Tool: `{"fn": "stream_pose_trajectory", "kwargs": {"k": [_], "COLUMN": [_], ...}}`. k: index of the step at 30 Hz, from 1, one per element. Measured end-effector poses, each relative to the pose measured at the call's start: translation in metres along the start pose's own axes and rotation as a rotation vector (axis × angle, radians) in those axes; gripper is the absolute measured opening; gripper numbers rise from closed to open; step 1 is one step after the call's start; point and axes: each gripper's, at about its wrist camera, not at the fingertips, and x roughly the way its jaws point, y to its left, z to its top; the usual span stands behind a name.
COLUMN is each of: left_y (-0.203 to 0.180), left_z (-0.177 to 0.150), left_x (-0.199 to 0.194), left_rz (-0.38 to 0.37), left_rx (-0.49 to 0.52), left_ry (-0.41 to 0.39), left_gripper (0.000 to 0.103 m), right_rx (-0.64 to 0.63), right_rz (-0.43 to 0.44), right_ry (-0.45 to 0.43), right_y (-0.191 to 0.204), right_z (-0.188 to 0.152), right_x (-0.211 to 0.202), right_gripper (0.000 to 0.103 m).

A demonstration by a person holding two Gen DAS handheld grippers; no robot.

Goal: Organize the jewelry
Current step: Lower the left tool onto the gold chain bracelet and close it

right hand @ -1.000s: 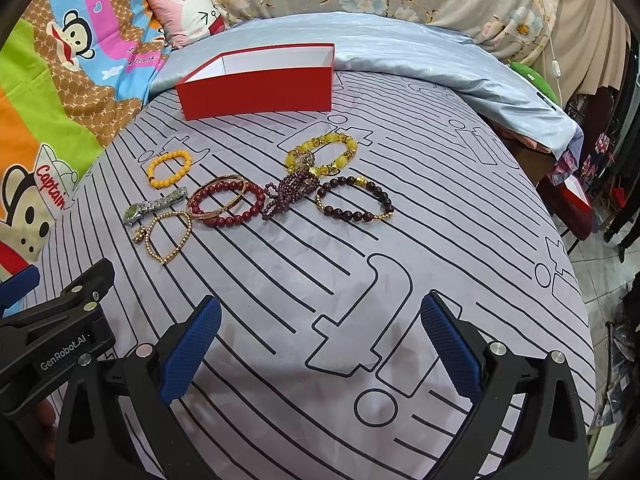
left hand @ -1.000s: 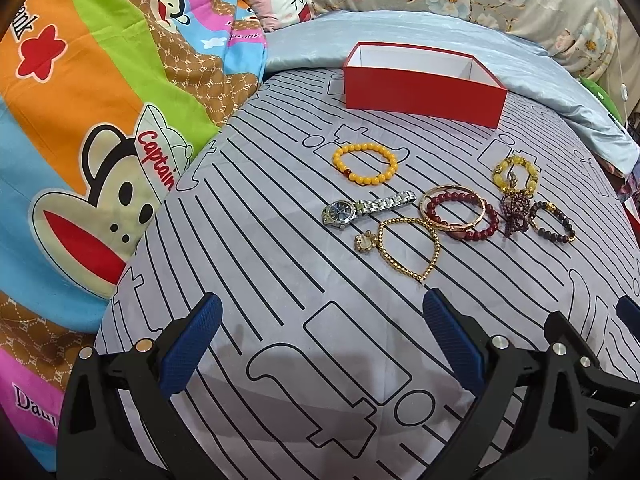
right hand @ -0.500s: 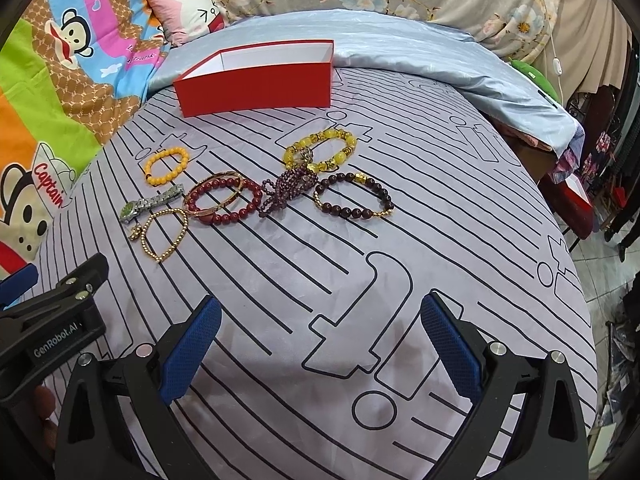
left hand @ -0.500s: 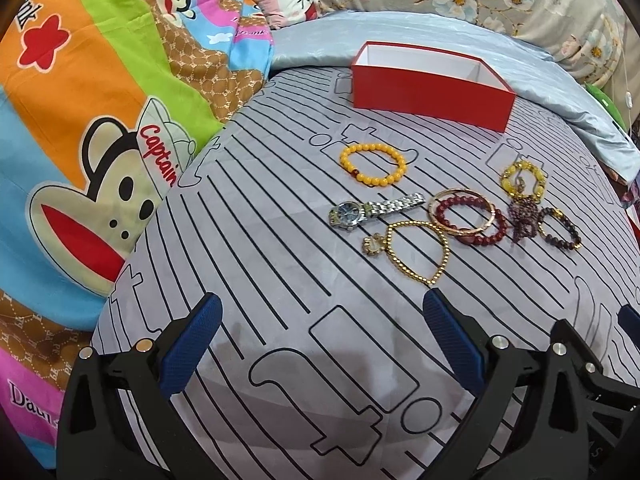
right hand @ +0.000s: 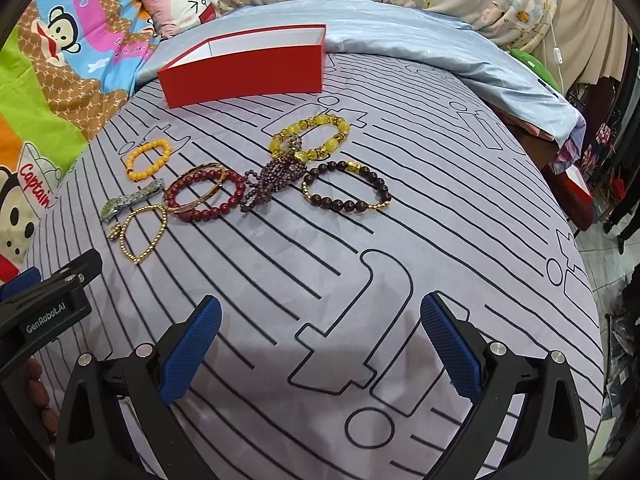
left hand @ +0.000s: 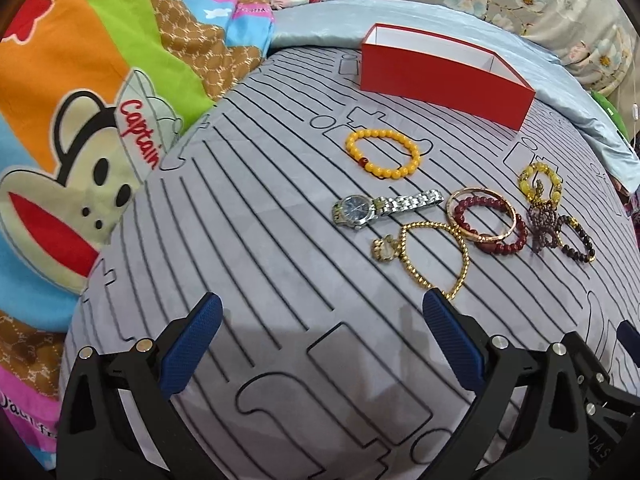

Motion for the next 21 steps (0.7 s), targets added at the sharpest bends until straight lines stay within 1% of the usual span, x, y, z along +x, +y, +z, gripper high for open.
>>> {"fn": "stream_pose_trajectory", "kwargs": {"k": [1, 3, 5, 7, 8, 12, 14, 15, 16, 17, 19, 20, 21], "left_y": [-0.002, -0.007, -0.012, -0.016, -0.018, -0.026, -0.031, -0.032, -0.033, -0.034, -0.036, -0.036, -0.036], "left_z": [0.002, 0.004, 0.006, 0.007, 0.007, 0.007, 0.007, 0.007, 0.007, 0.007, 0.008, 0.008, 0.008], "left_x": [0.002, 0.005, 0.011, 0.016, 0.019, 0.02, 0.02, 0.02, 0.02, 0.019, 0.018, 0.017, 0.017], "left_rz": [-0.019, -0.035, -0.056, -0.071, -0.073, -0.073, -0.076, -0.074, -0.074, -0.082, -0.093, -0.109, -0.114], "left_rx": [-0.001, 0.003, 0.004, 0.002, 0.005, 0.012, 0.019, 0.023, 0.027, 0.032, 0.035, 0.034, 0.033], "left_ry": [0.005, 0.009, 0.024, 0.04, 0.045, 0.035, 0.028, 0.026, 0.024, 0.02, 0.018, 0.02, 0.022], "left_gripper": [0.095, 0.093, 0.086, 0.071, 0.067, 0.062, 0.061, 0.059, 0.053, 0.049, 0.031, 0.027, 0.019], "right_rx": [0.002, 0.009, 0.011, 0.011, 0.012, 0.029, 0.039, 0.039, 0.037, 0.037, 0.041, 0.044, 0.047], "right_rz": [0.001, 0.007, 0.006, 0.0, -0.003, -0.001, 0.002, 0.001, -0.001, -0.002, -0.002, -0.002, -0.003], "right_ry": [0.005, 0.006, 0.001, -0.008, -0.01, -0.001, 0.001, 0.001, 0.001, 0.001, 0.002, 0.003, 0.004], "right_y": [-0.001, -0.002, -0.003, -0.005, -0.006, -0.012, -0.016, -0.017, -0.017, -0.018, -0.02, -0.021, -0.022], "right_z": [0.001, 0.004, 0.007, 0.01, 0.01, 0.013, 0.015, 0.016, 0.016, 0.017, 0.017, 0.017, 0.017], "right_x": [0.001, 0.002, 0.002, 0.003, 0.003, 0.008, 0.01, 0.01, 0.011, 0.012, 0.013, 0.013, 0.014], "right_gripper": [0.096, 0.096, 0.096, 0.096, 0.096, 0.096, 0.096, 0.096, 0.096, 0.096, 0.096, 0.096, 0.096]}}
